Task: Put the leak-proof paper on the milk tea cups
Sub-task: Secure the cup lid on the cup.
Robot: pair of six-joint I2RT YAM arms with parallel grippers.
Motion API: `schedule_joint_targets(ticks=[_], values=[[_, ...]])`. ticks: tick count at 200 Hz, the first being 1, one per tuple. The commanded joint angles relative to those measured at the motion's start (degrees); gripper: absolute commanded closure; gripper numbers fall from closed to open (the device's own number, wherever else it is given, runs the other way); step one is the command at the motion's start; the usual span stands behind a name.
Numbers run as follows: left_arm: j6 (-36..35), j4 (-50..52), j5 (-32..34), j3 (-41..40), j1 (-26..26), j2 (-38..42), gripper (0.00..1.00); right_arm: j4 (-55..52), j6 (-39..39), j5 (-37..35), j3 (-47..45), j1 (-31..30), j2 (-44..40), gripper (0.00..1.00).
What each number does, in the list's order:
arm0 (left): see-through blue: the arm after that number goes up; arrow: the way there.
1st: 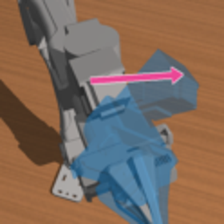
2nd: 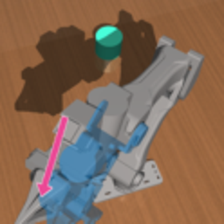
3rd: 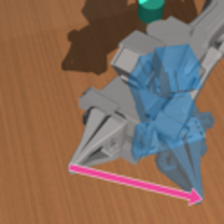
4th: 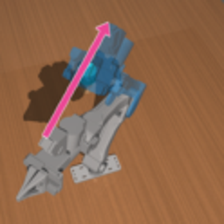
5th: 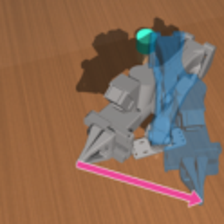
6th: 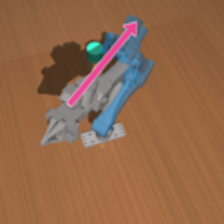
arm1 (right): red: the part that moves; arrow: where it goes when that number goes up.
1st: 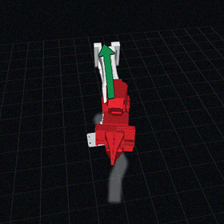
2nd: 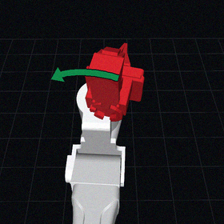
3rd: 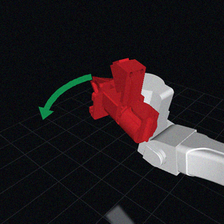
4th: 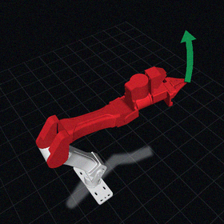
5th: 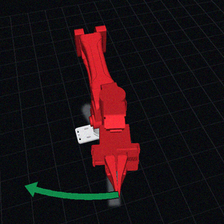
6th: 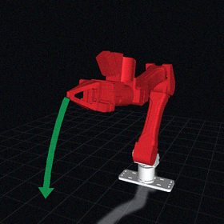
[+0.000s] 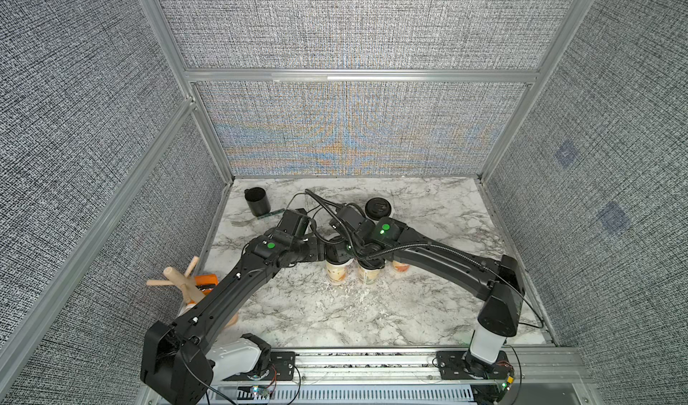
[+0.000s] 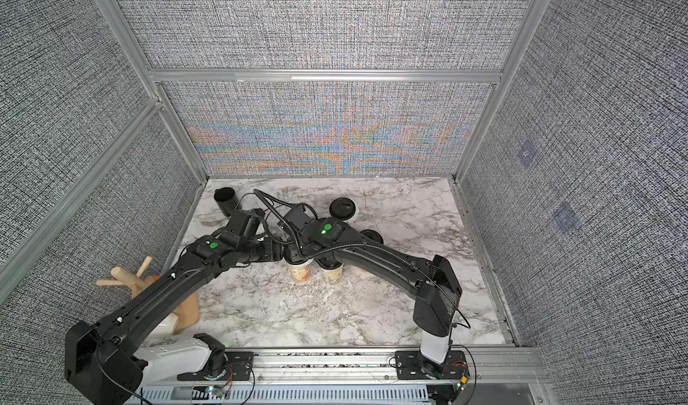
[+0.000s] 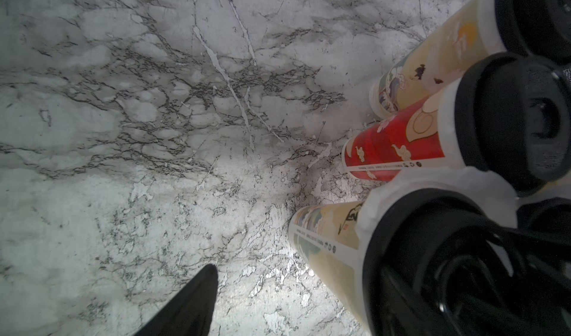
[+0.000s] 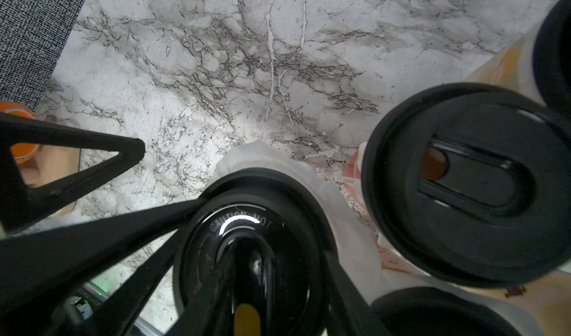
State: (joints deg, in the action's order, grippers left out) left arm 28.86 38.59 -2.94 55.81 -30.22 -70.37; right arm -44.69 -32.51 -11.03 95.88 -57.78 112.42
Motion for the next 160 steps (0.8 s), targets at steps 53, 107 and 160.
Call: schedule_joint_targets(ticks=[53,107,160], values=[[-2.93,19.63,0.48,0.65,-0.36,0.38,0.19,-7.64,0.36,8.31,-2.62,-0.44,0.7,0.53],[-4.25,23.31,3.19,7.57,-0.37,-0.39,0.17,-5.67,0.31,11.29,-4.69,0.3,0.46,0.53],[-4.52,23.95,2.4,11.34,-0.37,-4.08,0.18,-4.97,-1.06,11.64,-7.66,1.0,-0.79,0.51]])
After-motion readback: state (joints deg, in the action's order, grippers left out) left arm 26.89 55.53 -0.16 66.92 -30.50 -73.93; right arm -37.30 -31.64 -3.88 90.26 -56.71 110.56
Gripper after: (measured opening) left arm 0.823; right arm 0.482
